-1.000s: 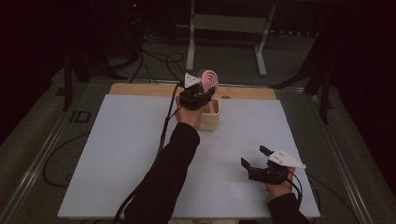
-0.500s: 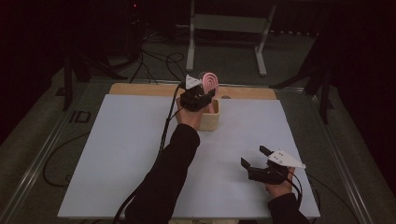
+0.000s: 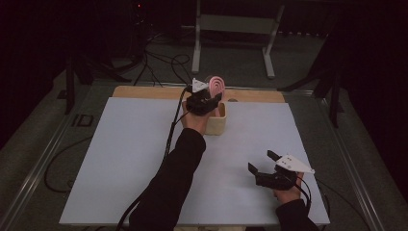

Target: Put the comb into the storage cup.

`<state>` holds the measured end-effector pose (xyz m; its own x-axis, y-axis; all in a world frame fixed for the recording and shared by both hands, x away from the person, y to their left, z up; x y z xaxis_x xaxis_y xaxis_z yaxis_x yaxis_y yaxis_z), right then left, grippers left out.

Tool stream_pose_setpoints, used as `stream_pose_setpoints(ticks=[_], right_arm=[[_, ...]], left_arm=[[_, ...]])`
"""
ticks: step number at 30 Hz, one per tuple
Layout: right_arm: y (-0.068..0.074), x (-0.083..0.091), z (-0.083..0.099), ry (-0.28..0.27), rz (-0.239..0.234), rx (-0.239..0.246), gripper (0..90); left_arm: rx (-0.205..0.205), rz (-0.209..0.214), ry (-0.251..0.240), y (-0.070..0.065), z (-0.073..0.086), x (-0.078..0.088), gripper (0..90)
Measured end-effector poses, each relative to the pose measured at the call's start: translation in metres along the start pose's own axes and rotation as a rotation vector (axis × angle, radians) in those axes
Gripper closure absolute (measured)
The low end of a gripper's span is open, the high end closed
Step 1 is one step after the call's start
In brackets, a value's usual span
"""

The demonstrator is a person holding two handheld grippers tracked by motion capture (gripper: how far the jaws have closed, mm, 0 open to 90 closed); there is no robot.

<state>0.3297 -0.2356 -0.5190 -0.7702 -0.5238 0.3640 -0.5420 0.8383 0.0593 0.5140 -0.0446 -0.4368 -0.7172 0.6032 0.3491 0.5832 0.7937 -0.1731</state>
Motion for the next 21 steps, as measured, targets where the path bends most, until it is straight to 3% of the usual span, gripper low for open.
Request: stream_pose_setpoints(ticks=[21], right_arm=[[0.000,0.000,0.000,0.002,0.000,0.002,9.2]], left_arm=[[0.008,-0.004,0.028,0.000,0.013,-0.007,64.3]])
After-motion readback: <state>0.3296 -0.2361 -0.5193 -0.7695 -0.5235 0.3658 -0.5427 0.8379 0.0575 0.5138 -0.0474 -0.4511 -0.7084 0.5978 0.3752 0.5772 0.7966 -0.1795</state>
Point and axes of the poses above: each handheld gripper's, and its own axes: x roughly backward along the jaws, z roughly out of its underside, y roughly to its left, the point moved 8 cm from there along -x, roughly forward along the jaws, and after that the axes turned 1 degree about -x, right-handed, at the moved point
